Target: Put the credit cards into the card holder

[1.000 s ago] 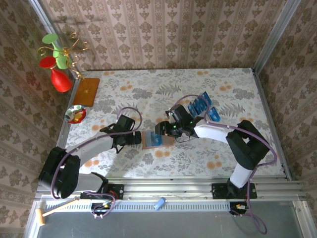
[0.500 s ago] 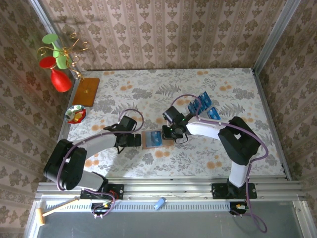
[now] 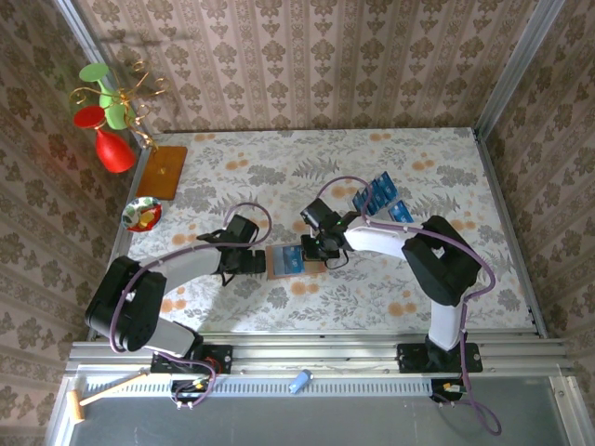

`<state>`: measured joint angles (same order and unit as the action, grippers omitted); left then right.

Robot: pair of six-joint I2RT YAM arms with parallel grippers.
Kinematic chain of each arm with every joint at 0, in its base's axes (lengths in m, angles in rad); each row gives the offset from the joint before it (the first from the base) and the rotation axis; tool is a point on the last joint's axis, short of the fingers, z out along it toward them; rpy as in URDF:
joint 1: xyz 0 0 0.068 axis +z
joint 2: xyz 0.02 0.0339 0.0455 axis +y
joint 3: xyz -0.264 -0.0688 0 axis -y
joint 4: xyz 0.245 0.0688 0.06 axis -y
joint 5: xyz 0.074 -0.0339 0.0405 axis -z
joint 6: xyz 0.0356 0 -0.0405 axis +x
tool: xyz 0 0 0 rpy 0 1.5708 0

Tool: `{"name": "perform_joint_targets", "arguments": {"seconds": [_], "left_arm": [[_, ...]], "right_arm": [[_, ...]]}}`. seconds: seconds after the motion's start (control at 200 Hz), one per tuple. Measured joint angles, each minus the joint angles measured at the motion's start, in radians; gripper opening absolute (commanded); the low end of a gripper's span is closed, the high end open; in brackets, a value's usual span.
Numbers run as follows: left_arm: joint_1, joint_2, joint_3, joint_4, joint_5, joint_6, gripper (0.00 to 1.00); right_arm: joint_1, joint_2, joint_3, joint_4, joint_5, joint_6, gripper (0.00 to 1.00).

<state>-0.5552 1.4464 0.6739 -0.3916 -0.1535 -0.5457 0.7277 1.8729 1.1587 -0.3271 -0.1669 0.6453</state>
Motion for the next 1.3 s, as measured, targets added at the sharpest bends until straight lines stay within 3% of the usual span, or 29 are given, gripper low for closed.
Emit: {"name": "perform_joint_targets", "arguments": {"seconds": [1.3], "left_arm": [[-0.034,0.051,0.039,0.02,-0.019,0.0,1.0]], "right_arm": [[0.056,0.103,0.1,0.013,-0.028,0.015,0.1]]}}
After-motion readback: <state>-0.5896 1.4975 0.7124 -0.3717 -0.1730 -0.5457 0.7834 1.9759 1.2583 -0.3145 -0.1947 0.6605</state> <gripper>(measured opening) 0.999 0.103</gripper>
